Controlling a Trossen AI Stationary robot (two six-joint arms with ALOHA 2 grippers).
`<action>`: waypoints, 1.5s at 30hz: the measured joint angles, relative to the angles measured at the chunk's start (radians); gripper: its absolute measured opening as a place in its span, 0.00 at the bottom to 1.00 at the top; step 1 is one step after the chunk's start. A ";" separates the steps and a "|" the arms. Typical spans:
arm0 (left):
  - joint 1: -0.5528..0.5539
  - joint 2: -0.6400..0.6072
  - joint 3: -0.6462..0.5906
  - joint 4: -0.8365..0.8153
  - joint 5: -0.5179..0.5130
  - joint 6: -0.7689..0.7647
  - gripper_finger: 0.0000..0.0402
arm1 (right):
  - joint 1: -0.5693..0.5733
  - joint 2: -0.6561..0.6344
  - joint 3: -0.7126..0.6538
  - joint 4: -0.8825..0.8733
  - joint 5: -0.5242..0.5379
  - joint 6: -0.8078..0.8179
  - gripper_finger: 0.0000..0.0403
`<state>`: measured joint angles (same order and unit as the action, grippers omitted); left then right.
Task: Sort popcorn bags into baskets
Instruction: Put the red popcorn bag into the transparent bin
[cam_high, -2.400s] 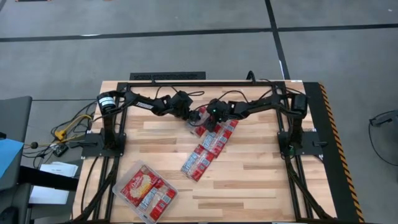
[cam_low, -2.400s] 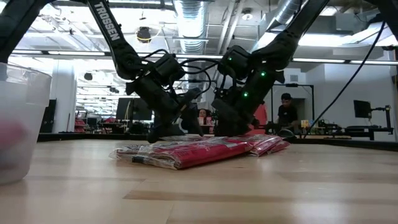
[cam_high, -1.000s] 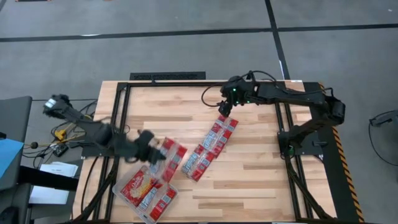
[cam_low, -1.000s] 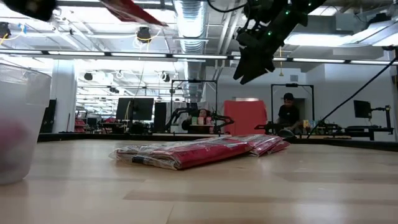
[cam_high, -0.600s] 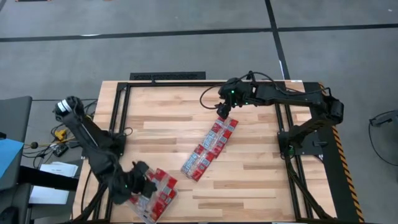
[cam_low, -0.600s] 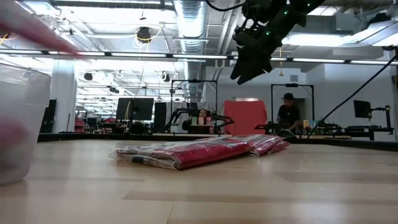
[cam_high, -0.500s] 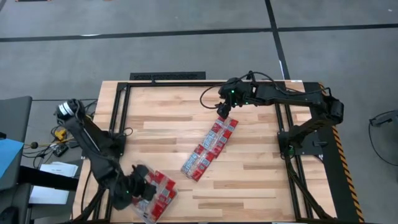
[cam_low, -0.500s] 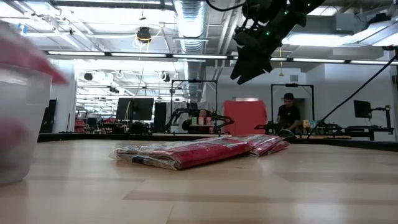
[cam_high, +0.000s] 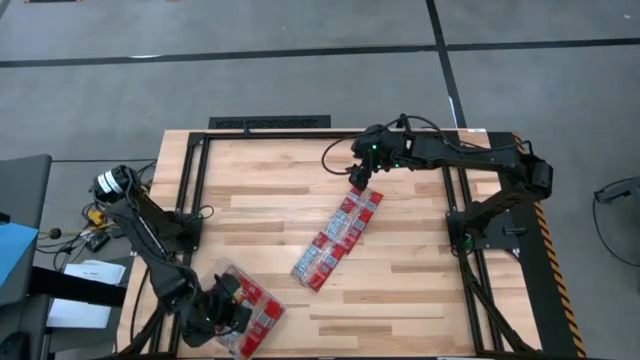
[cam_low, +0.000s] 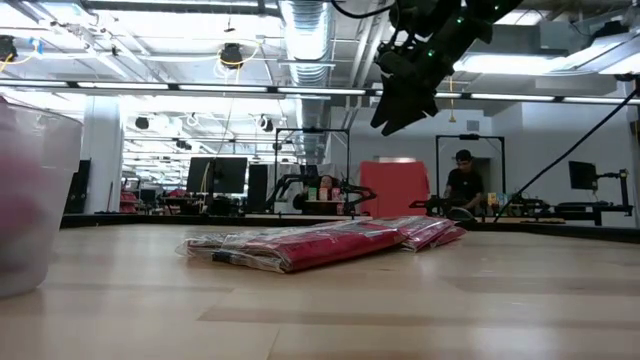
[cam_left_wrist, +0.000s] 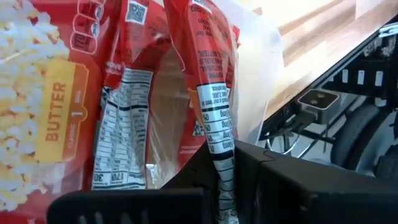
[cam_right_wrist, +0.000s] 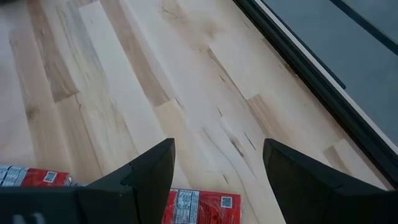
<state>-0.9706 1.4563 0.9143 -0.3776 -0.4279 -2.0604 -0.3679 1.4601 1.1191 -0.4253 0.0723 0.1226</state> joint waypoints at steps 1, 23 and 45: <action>0.005 0.000 -0.002 -0.003 0.002 0.011 0.02 | 0.000 0.000 0.000 0.000 0.000 0.000 0.67; 0.063 -0.024 -0.003 0.001 0.144 0.033 0.52 | 0.000 0.000 0.000 0.000 0.000 -0.023 0.67; 0.336 -0.402 -0.003 -0.270 -0.074 0.229 0.52 | 0.031 0.001 -0.170 0.025 -0.069 0.115 0.67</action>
<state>-0.6351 1.0545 0.9115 -0.6481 -0.5014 -1.8311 -0.3365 1.4609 0.9494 -0.4001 0.0035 0.2373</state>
